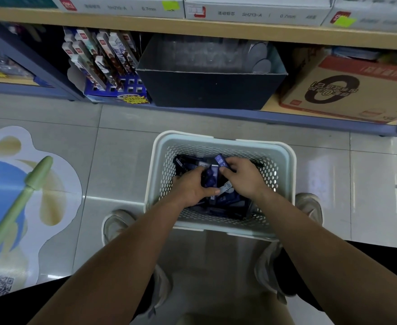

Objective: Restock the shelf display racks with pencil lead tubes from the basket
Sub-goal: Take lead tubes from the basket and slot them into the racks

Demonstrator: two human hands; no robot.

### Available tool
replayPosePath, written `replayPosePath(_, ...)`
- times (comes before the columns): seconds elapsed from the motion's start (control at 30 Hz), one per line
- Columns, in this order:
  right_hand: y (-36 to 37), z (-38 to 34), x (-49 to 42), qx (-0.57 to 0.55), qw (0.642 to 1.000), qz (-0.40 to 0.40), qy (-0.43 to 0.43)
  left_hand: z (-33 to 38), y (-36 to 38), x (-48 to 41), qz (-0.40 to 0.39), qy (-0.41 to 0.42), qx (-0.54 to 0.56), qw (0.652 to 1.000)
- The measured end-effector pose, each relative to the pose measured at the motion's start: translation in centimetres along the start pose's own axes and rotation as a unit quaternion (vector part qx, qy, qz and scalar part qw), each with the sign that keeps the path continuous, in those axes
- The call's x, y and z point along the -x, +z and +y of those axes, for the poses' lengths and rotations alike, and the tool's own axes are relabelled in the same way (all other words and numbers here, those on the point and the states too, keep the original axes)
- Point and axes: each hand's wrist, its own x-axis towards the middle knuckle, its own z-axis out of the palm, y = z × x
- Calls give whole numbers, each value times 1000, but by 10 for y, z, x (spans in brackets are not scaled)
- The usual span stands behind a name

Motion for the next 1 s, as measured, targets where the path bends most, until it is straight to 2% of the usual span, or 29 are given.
replayPosePath(0.23, -4, -5, 2, -84, 995, -44, -14, -2, -5, -2, 49, -13, 191, 980)
replayPosePath(0.5, 2, -3, 4, -48, 997, -45, -30, -2, -4, 1, 50, -7, 319, 947)
replayPosePath(0.77, 5, -9, 5, -104, 993, -39, -27, -1, -4, 6, 37, -16, 371, 928)
replayPosePath(0.9, 1, -11, 7, -98, 993, -57, -16, 0, -5, 7, 36, -17, 376, 926)
replayPosePath(1.0, 2, -12, 9, -104, 994, -35, -27, 3, -6, 10, 35, -12, 366, 930)
